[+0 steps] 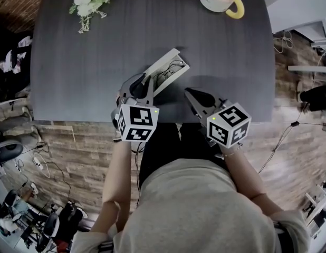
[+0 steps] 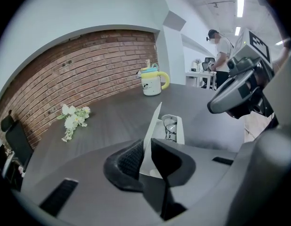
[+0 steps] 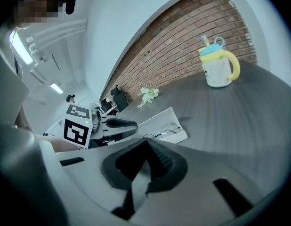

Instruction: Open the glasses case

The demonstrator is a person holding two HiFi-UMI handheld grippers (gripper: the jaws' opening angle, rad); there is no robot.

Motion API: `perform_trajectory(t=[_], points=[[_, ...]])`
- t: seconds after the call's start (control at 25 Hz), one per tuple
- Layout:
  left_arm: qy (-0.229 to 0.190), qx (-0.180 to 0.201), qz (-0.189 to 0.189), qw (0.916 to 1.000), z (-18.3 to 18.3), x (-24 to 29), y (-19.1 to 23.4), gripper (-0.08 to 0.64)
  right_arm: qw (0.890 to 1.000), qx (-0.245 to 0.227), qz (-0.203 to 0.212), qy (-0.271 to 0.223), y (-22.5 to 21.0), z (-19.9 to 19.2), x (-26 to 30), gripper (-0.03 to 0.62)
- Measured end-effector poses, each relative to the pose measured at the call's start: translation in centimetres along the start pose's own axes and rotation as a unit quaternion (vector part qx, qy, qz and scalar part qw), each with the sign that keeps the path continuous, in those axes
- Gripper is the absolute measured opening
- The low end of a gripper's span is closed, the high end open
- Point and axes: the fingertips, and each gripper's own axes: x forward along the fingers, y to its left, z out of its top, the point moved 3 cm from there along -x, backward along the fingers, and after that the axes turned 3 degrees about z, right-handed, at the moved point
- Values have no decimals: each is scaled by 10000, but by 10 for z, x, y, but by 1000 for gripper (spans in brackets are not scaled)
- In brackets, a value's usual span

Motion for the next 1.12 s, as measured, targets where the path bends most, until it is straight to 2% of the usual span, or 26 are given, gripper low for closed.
perform_trajectory(t=[0.4, 0.72, 0.96, 1.12], points=[[134, -610, 421, 9972, -2, 10, 31, 46, 10000, -75, -4, 60, -3, 8, 5, 5], [147, -845, 567, 9947, -4, 18, 41, 46, 9998, -126, -3, 148, -5, 8, 9, 3], [67, -1211, 538, 9912, -1, 19, 44, 48, 9998, -120, 13, 180, -8, 4, 7, 5], [40, -1539, 387, 9873, -2, 16, 40, 48, 9998, -140, 20, 168, -6, 4, 6, 5]])
